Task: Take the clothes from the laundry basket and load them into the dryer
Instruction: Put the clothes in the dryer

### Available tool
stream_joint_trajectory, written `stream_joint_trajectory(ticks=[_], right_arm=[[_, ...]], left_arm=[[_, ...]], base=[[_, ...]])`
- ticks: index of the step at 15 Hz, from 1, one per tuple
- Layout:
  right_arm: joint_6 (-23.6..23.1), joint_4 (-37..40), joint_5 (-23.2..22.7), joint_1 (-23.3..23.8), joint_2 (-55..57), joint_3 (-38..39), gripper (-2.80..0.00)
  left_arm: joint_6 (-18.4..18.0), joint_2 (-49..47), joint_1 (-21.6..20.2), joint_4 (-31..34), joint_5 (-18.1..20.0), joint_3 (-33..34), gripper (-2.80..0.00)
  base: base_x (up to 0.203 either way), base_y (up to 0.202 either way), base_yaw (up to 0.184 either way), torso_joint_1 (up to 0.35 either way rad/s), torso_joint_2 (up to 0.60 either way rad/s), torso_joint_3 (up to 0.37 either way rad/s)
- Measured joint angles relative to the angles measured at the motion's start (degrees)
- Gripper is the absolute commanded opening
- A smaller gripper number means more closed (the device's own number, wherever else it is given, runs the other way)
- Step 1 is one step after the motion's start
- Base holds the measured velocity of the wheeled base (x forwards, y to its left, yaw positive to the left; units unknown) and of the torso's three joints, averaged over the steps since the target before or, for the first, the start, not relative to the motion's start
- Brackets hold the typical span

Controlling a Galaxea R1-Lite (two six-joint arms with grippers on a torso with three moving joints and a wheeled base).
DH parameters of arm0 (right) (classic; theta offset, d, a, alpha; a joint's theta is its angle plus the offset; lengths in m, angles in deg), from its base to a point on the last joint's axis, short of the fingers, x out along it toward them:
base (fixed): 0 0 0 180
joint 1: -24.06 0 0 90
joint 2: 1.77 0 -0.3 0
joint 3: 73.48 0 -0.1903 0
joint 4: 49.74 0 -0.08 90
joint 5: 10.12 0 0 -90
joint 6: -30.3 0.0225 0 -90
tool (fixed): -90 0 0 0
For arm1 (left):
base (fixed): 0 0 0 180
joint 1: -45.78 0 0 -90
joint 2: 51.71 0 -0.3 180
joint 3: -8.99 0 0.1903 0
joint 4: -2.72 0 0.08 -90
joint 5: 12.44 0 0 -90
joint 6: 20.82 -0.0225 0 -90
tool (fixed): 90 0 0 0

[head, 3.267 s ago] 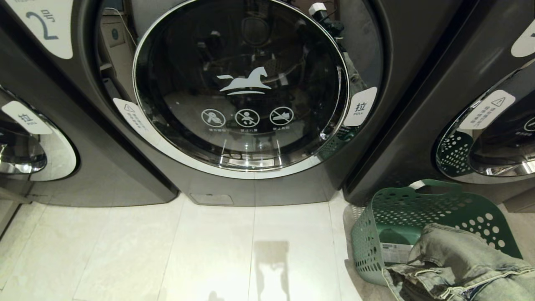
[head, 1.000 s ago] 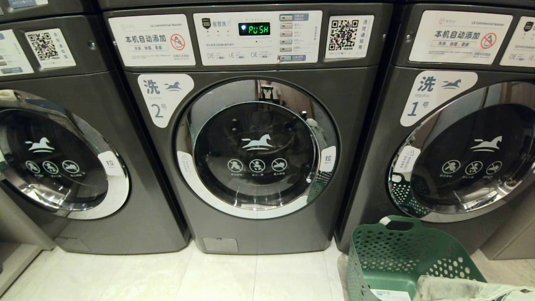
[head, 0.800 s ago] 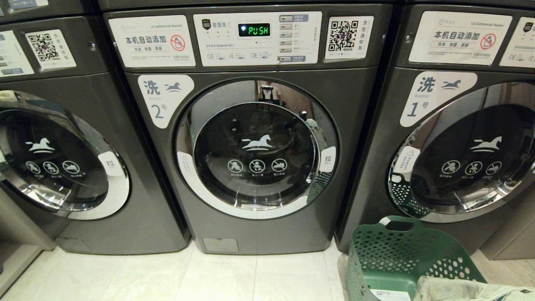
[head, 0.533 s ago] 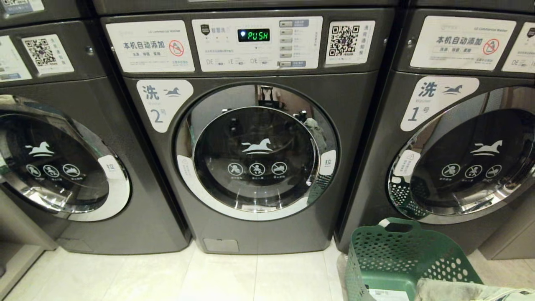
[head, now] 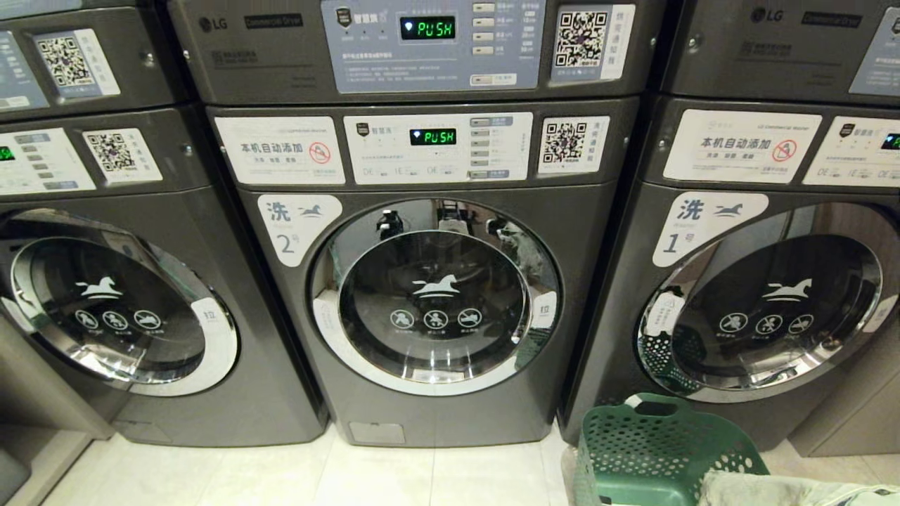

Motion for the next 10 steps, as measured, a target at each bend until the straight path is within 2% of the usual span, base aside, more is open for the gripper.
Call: stream_joint_trajectory(ticks=[10], right_arm=[[0.07, 0.0, 0.02, 0.0, 0.0, 0.0, -2.8]], left_arm=[[0.0, 0.0, -0.02, 0.0, 0.0, 0.0, -2.8]], base=[[0.0, 0.0, 0.0, 0.171, -0.49, -0.321]])
